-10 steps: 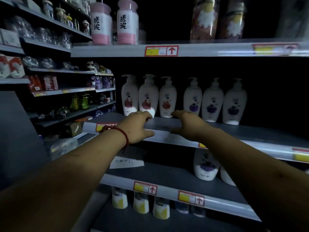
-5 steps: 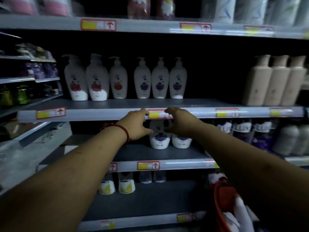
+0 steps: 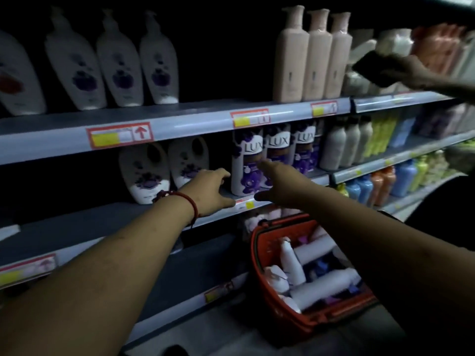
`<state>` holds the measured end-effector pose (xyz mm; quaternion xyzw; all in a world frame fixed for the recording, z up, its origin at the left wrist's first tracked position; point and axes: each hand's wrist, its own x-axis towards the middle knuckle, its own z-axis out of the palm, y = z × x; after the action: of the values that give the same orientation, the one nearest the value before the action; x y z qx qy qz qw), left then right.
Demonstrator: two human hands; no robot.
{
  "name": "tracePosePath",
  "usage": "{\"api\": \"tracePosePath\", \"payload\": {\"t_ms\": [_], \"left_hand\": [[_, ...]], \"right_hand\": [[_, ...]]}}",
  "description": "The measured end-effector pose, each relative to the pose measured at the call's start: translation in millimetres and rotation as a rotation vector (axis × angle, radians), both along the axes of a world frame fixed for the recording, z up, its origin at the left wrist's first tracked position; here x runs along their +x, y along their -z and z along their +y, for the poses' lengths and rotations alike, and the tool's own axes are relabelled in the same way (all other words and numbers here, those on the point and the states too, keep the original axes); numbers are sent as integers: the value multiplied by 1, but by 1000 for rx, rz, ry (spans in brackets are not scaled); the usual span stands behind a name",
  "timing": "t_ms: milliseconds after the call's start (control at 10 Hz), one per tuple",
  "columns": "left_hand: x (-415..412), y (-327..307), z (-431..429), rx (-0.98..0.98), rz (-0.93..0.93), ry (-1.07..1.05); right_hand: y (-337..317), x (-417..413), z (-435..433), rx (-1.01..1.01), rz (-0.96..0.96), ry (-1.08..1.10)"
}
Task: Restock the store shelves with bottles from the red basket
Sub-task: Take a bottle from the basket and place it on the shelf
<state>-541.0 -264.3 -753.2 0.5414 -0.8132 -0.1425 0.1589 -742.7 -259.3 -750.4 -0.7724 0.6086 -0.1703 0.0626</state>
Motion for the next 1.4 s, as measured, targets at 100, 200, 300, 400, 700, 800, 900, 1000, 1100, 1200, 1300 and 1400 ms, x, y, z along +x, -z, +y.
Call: {"api": "tracePosePath", "payload": {"t_ms": [100,200,300,400,700,800,900,1000,1100,1200,1300,1400], "left_hand": [[-28,30,-10,21,11,42],[-54,63,-19,85,62,45],[-84,95,-28,138,73,72],[-116,122,-36,170,93,101],[-179,222,-44,327,161,122],[-202,232,-52,342,152,135],[-229,243,-57,334,71,181],[-252,258,-62,353,29,198],[-263,274,-72,299,10,186],[-268,287,-80,286,-39,164],[-270,299,-86,211,-67,143],[-273,294,-82,172,-90,130]], "right_hand": [[21,-32,-2,45,-20,68],[47,-61,-2,70,-46,124],[76,-89,-1,92,-47,176],[108,-113,-1,130,-63,210],[191,-168,7,345,-164,318],[195,-177,3,447,-262,363],[207,-185,-4,536,-354,414],[216,-196,-12,637,-378,447],[223,-202,-23,619,-429,505],[227,-201,-35,609,-467,555],[233,-203,-46,592,-539,623],[232,-205,-48,614,-574,630]]}}
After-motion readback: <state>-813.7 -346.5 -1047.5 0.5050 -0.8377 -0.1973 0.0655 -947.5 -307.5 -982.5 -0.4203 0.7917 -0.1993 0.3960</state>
